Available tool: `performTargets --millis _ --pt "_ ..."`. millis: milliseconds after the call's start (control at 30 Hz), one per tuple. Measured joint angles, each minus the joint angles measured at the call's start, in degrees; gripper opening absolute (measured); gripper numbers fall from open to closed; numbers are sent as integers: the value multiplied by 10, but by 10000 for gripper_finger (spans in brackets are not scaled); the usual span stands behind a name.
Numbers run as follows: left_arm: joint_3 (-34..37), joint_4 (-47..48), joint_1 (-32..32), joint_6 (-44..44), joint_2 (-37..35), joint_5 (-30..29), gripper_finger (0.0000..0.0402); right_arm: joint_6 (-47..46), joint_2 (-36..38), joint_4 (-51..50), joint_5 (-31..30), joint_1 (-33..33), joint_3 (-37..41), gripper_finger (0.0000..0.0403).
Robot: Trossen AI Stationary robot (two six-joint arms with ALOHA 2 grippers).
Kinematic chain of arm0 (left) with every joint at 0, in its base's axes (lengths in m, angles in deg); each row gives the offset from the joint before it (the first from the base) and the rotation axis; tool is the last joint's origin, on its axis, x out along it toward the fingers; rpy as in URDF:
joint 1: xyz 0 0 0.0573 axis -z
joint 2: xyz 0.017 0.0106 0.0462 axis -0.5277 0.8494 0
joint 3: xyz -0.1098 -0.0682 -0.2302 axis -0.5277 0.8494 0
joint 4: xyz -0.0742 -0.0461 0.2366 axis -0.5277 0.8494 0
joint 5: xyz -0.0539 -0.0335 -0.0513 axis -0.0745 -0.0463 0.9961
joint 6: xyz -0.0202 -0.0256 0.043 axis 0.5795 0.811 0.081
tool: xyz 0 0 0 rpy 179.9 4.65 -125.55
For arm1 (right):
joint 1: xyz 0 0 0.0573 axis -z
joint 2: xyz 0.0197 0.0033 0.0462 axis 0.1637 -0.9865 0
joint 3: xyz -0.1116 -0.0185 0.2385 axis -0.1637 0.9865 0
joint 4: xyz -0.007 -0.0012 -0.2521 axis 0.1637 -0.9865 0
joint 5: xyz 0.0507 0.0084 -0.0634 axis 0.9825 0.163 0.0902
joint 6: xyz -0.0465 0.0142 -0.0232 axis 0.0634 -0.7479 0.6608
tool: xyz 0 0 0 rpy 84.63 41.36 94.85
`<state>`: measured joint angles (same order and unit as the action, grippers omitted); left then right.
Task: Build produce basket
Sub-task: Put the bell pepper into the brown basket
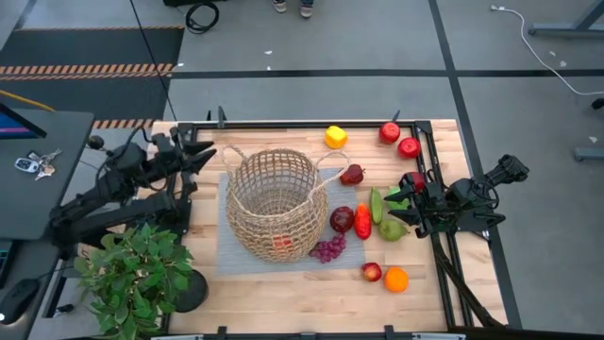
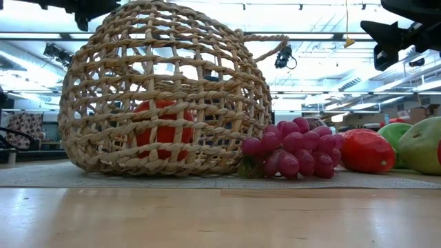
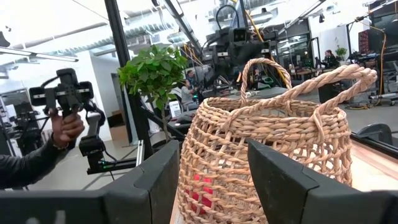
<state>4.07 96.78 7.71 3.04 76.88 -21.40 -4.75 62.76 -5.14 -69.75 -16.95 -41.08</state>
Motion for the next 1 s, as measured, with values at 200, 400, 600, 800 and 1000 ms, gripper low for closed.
performTargets --millis 200,400,600,800,1000 --pt "78 -104 0 20 -54 40 121 0 0 0 0 0 0 197" --pt "153 -189 29 48 -67 46 121 0 0 0 0 0 0 197" --pt "195 -255 85 42 -65 30 121 0 0 0 0 0 0 197" --pt "202 -255 161 -3 -65 10 121 0 0 0 0 0 0 197" --pt "202 -233 227 -62 -65 -12 121 0 0 0 0 0 0 197"
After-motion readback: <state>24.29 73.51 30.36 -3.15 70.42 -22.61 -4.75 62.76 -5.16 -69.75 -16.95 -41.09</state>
